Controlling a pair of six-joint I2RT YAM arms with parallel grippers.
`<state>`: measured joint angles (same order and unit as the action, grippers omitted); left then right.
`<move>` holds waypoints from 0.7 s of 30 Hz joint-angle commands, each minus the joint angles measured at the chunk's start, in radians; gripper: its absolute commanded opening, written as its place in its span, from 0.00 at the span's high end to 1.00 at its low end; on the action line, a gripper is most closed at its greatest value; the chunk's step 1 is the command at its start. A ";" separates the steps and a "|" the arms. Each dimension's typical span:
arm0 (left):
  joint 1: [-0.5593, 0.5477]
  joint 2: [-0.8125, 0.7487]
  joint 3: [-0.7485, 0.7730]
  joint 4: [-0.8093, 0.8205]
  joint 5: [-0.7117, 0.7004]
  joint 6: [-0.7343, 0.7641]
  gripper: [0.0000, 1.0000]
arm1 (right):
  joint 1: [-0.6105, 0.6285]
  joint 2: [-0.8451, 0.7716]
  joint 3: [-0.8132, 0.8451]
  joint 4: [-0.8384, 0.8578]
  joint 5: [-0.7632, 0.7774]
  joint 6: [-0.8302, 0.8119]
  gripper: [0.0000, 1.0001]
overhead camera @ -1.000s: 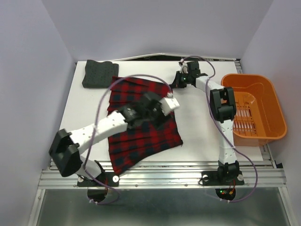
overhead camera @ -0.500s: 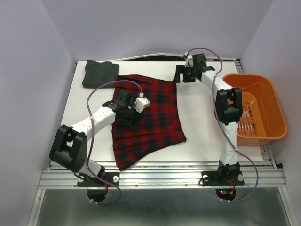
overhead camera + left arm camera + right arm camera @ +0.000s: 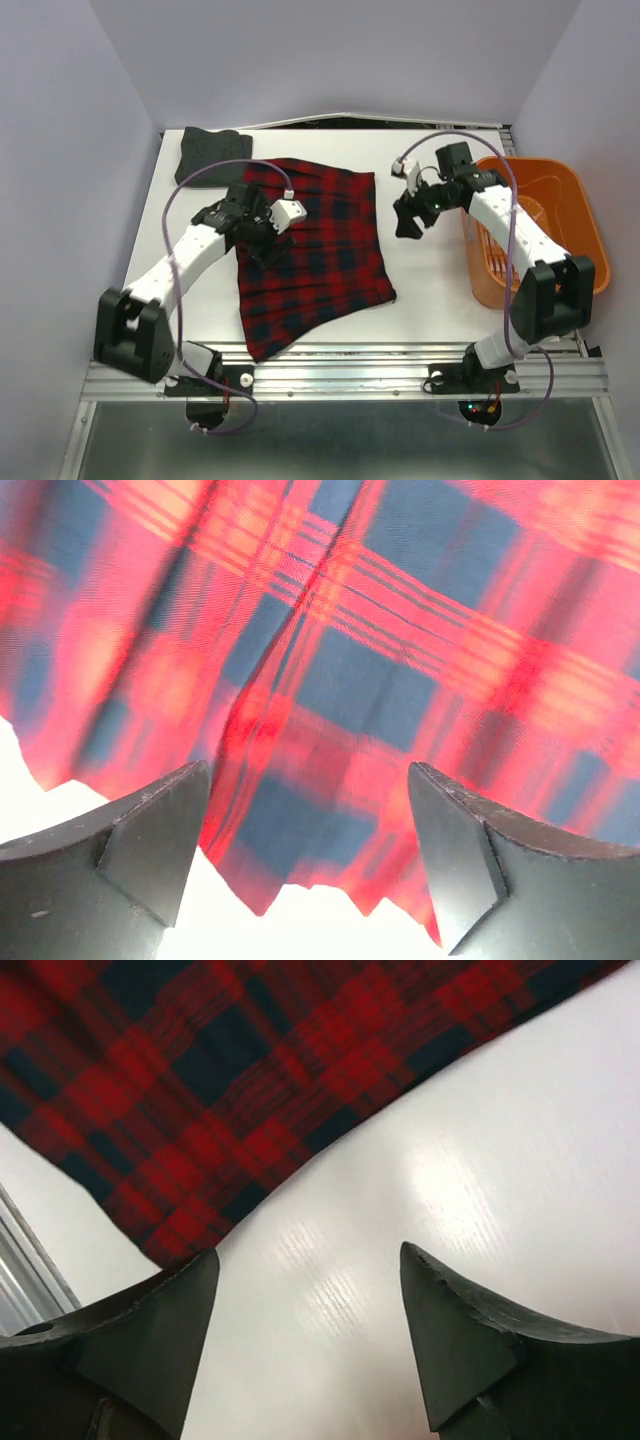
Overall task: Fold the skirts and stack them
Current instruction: Flatten the skirt out
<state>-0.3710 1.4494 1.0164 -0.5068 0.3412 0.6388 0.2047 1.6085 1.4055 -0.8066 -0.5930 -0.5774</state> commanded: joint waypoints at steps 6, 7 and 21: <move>-0.014 -0.304 -0.174 -0.221 -0.053 0.185 0.12 | 0.329 -0.277 -0.411 0.093 0.194 -0.175 0.29; -0.013 -0.294 -0.189 -0.152 -0.089 0.130 0.12 | 0.338 -0.254 -0.398 0.099 0.184 -0.153 0.30; -0.013 0.285 0.077 0.088 -0.094 -0.085 0.24 | 0.338 0.122 -0.307 0.205 0.269 -0.015 0.43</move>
<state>-0.3824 1.6180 0.9878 -0.4797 0.2344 0.5861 0.5426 1.6901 1.1263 -0.6373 -0.3862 -0.6014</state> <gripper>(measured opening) 0.770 0.589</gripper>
